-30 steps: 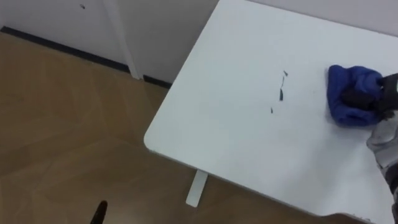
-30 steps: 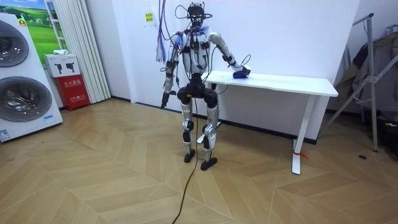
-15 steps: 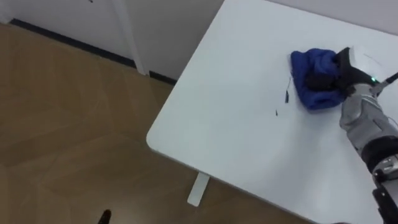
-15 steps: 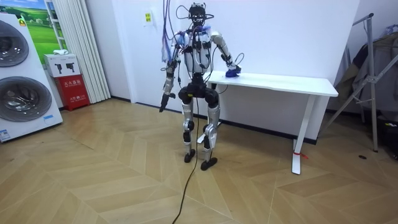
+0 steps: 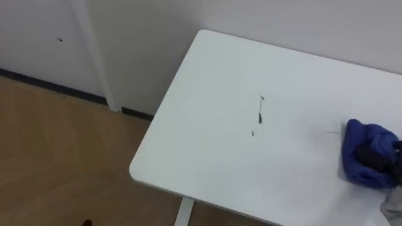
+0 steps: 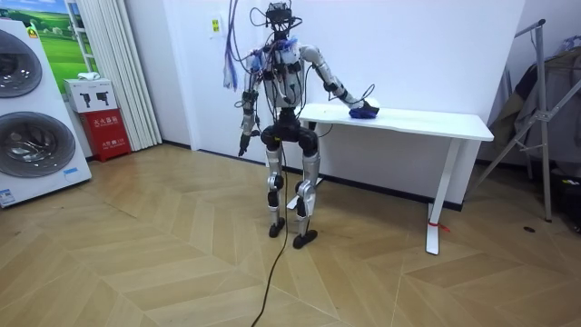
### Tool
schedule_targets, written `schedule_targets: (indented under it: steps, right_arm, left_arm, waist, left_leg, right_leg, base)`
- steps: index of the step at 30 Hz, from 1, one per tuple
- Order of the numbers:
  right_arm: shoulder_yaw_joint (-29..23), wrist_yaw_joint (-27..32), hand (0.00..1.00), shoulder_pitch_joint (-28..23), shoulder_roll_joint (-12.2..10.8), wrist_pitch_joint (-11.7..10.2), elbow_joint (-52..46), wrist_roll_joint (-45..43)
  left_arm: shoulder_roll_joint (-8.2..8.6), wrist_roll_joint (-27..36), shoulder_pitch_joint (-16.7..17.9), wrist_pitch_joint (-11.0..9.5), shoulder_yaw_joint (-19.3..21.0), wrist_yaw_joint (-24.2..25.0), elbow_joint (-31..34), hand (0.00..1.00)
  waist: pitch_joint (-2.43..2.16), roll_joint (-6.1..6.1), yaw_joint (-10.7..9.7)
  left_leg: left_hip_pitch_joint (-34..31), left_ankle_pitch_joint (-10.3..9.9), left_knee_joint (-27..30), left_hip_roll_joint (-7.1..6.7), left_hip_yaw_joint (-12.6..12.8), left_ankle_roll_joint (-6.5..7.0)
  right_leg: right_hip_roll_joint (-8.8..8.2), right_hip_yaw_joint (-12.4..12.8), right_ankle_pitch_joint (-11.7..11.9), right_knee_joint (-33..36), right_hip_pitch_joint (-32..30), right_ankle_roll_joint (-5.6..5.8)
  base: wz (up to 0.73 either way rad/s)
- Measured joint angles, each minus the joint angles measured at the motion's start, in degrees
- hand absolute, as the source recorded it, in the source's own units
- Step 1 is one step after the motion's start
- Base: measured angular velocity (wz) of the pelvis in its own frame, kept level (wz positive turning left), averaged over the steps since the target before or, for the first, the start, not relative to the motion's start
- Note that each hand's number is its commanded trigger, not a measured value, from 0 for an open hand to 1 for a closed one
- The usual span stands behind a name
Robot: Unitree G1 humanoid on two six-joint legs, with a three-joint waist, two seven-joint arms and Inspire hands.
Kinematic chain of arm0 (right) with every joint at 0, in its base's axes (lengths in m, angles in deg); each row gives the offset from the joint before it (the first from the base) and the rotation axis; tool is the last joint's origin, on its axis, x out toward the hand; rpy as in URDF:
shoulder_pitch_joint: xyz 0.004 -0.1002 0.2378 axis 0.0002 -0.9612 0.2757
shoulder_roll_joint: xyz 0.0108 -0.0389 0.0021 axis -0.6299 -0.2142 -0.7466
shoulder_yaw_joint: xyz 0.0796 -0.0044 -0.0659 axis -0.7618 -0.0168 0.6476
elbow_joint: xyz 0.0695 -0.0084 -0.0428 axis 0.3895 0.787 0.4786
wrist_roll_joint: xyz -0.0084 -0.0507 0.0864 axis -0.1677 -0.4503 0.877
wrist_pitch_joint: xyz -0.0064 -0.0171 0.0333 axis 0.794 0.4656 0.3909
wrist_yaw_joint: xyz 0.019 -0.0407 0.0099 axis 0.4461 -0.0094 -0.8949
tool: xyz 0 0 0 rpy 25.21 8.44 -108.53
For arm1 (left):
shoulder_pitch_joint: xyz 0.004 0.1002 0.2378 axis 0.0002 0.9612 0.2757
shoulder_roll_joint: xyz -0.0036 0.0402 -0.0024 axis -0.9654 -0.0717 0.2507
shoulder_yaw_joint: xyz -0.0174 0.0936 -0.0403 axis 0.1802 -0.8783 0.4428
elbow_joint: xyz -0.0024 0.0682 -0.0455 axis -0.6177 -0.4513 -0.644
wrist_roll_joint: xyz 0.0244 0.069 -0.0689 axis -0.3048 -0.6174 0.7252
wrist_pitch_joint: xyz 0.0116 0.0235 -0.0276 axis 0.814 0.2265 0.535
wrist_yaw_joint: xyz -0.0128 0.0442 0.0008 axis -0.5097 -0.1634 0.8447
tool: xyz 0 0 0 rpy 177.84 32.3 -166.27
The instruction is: Wipe table
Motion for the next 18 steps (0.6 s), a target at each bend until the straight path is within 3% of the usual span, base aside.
schedule_targets:
  steps: [2, 3, 4, 5, 6, 8, 9, 10, 11, 12, 13, 14, 15, 16, 18]
  right_arm:
    - [3.9, -1.8, 1.0, 3.4, -1.4, 4.3, -3.8, -3.0]
    - [5.3, -2.3, 1.0, 3.8, -1.9, 5.1, -5.4, -3.8]
    - [9.0, -3.4, 1.0, 5.3, -3.8, 6.4, -7.8, -6.2]
    - [13.0, -4.3, 1.0, 8.1, -6.1, 7.1, -8.5, -7.8]
    - [14.5, -5.1, 1.0, 9.5, -7.3, 7.2, -8.8, -8.8]
    - [18.4, -7.6, 1.0, 15.1, -11.2, 6.4, -9.9, -13.9]
    - [18.5, -7.9, 1.0, 16.1, -11.8, 6.3, -9.8, -15.0]
    - [18.5, -8.3, 1.0, 17.3, -12.2, 5.6, -9.5, -17.0]
    - [18.5, -8.2, 1.0, 18.0, -12.1, 5.2, -8.5, -18.3]
    - [18.4, -8.1, 1.0, 18.0, -12.1, 5.3, -7.8, -18.4]
    - [17.9, -7.2, 1.0, 18.0, -12.0, 5.3, -5.4, -18.3]
    - [16.9, -5.6, 1.0, 17.8, -11.8, 5.4, -2.7, -17.6]
    - [16.4, -4.7, 1.0, 17.8, -11.8, 5.1, -2.2, -17.2]
    - [16.1, -2.6, 1.0, 17.4, -11.7, 4.4, -1.3, -17.1]
    - [14.2, 0.8, 1.0, 15.4, -11.4, 2.6, -1.2, -16.3]
  left_arm:
    - [0.81, -0.3, -0.2, 0.0, -1.7, -0.1, -0.6, 0.0]
    - [0.89, -0.5, -0.4, 0.1, -2.1, -0.1, -0.7, 0.0]
    - [0.93, -0.3, -0.4, 0.0, -2.5, -0.2, -1.2, 0.0]
    - [0.77, -0.3, -1.2, 0.1, -3.6, -0.7, -3.0, 0.0]
    - [0.8, -0.3, -1.6, 0.3, -3.9, -0.7, -3.7, 0.0]
    - [1.04, -0.3, -4.6, 0.5, -4.7, -0.7, -5.3, 0.0]
    - [1.23, -0.4, -5.0, 0.6, -5.0, -0.7, -5.2, 0.0]
    - [1.64, -0.4, -5.0, 0.4, -5.1, -0.7, -5.0, 0.0]
    - [1.4, -0.4, -5.5, 0.4, -5.6, -0.7, -4.8, 0.0]
    - [1.12, -0.3, -5.4, 0.4, -5.7, -0.7, -4.9, 0.0]
    - [0.53, -0.3, -5.4, 0.5, -5.7, -0.9, -5.2, 0.0]
    - [0.2, -0.3, -5.3, 0.5, -5.4, -1.1, -5.2, 0.0]
    - [0.12, -0.4, -5.1, 0.5, -5.1, -1.2, -5.2, 0.0]
    - [-0.29, -0.3, -5.1, 0.5, -4.0, -1.4, -5.2, 0.0]
    - [-1.8, -0.7, -5.6, 0.5, -3.4, -1.3, -5.1, 0.0]
  waist:
    - [0.25, 0.64, 1.5]
    - [0.34, 0.78, 2.1]
    - [0.44, 0.85, 2.9]
    - [0.83, 0.81, 4.1]
    - [1.09, 0.66, 4.9]
    - [2.84, -0.04, 7.7]
    - [2.83, -0.13, 8.5]
    - [2.97, 0.51, 11.2]
    - [3.0, 0.64, 13.1]
    - [2.87, 0.45, 13.5]
    - [2.88, 0.46, 13.8]
    - [2.57, 0.05, 14.7]
    - [2.56, 0.19, 14.9]
    - [2.54, 0.24, 14.7]
    - [2.33, 0.07, 13.5]
  left_leg:
    - [0.8, -0.1, -0.1, 0.66, 3.1, -0.15]
    - [0.8, -0.2, 0.0, 0.96, 3.9, -0.21]
    - [0.9, -0.3, 0.1, 1.37, 4.9, -0.44]
    - [1.3, -0.4, 0.5, 1.8, 6.2, -0.73]
    - [1.4, -0.5, 0.9, 1.93, 6.8, -0.84]
    - [-0.9, -1.9, 4.7, 2.48, 7.7, -0.83]
    - [-1.7, -2.2, 5.6, 2.91, 7.9, -0.83]
    - [-3.3, -2.9, 7.8, 4.14, 8.0, -0.84]
    - [-4.6, -3.4, 9.6, 4.61, 7.9, -0.94]
    - [-5.0, -3.6, 10.2, 4.63, 7.9, -1.0]
    - [-5.5, -3.8, 11.2, 4.85, 8.0, -1.21]
    - [-6.1, -3.9, 12.0, 5.43, 8.0, -1.67]
    - [-6.6, -4.1, 12.8, 6.12, 7.9, -2.03]
    - [-8.1, -4.6, 14.6, 7.67, 7.0, -3.04]
    - [-10.9, -5.0, 17.4, 10.21, 3.7, -5.08]
  right_leg:
    - [-0.02, 1.0, -0.2, 0.9, -1.1, -0.35]
    - [-0.03, 1.3, -0.2, 1.5, -1.5, -0.53]
    - [-0.04, 1.6, -0.6, 2.9, -2.5, -1.04]
    - [-0.46, 1.0, -1.2, 5.0, -3.7, -1.67]
    - [-1.13, 0.3, -1.8, 6.5, -4.6, -1.94]
    - [-3.97, -4.0, -4.6, 14.0, -8.7, -2.72]
    - [-4.33, -4.1, -4.8, 15.6, -10.0, -2.59]
    - [-4.88, -4.3, -4.7, 20.1, -12.0, -1.93]
    - [-7.77, -5.0, -5.7, 26.5, -13.9, -0.76]
    - [-10.1, -5.3, -6.3, 29.6, -14.5, -0.05]
    - [-14.8, -5.1, -7.5, 33.9, -14.4, 0.43]
    - [-18.98, -4.2, -7.6, 35.3, -14.2, 0.52]
    - [-20.48, -3.9, -7.4, 35.1, -14.0, 0.74]
    - [-22.72, -3.5, -6.5, 32.9, -13.4, 1.59]
    - [-23.4, -2.3, -4.1, 25.8, -11.2, 2.66]
  base:
    - [-0.75]
    - [-0.68]
    - [-0.59]
    - [-0.56]
    - [-0.42]
    - [-0.1]
    - [0.0]
    - [0.06]
    - [0.2]
    - [0.58]
    - [0.69]
    - [0.58]
    - [0.26]
    - [0.25]
    - [0.46]
